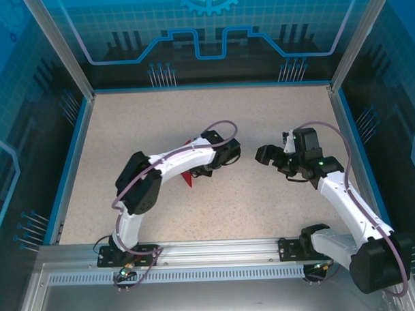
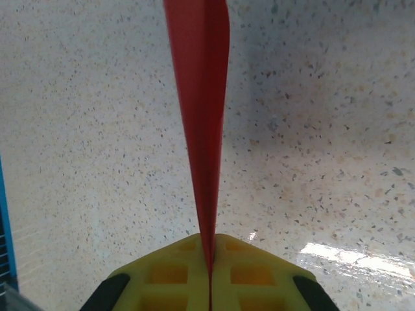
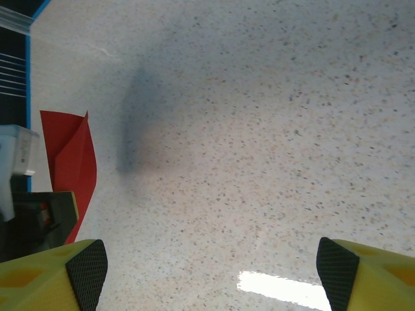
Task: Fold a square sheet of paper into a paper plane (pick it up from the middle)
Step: Turn over the paper at the center of the table, then move the paper to the center of the table.
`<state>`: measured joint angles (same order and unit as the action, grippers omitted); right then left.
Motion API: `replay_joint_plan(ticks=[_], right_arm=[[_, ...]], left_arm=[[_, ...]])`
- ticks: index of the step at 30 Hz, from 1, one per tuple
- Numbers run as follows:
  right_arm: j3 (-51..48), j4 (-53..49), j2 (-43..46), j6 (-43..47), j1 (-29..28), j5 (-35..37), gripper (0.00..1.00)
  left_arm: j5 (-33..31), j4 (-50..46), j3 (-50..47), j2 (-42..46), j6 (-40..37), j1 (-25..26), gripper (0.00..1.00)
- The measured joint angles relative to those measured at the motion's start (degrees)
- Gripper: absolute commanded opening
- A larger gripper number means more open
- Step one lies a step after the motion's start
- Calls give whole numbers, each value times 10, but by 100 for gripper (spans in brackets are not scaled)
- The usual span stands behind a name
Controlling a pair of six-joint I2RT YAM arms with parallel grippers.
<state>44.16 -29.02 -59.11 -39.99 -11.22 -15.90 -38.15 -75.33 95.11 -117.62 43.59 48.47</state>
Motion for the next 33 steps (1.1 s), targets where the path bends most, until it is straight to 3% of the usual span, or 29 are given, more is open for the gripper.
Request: replay_joint_plan(ticks=[3, 9, 13, 16, 20, 25, 30, 33], right_arm=[[-9, -3, 0, 0, 0, 10, 88], [-14, -6, -1, 0, 0, 25, 87], [-14, -5, -10, 0, -20, 41, 87], [-14, 1, -30, -3, -67, 61, 85], [-10, 18, -79, -20, -170, 96, 80], [56, 43, -200, -51, -294, 128, 64], [170, 74, -335, -66, -379, 143, 49], [227, 86, -407, -71, -403, 144, 48]], left_arm=[[10, 11, 12, -28, 0, 7, 21], [100, 103, 8, -24, -14, 7, 60], [181, 199, -54, 45, -28, -7, 79], [239, 265, -120, 131, -30, -38, 91], [289, 340, -209, 243, -17, -105, 99], [301, 385, -327, 342, 16, -195, 99], [305, 389, -415, 404, 42, -247, 99], [310, 389, -445, 435, 47, -265, 99]])
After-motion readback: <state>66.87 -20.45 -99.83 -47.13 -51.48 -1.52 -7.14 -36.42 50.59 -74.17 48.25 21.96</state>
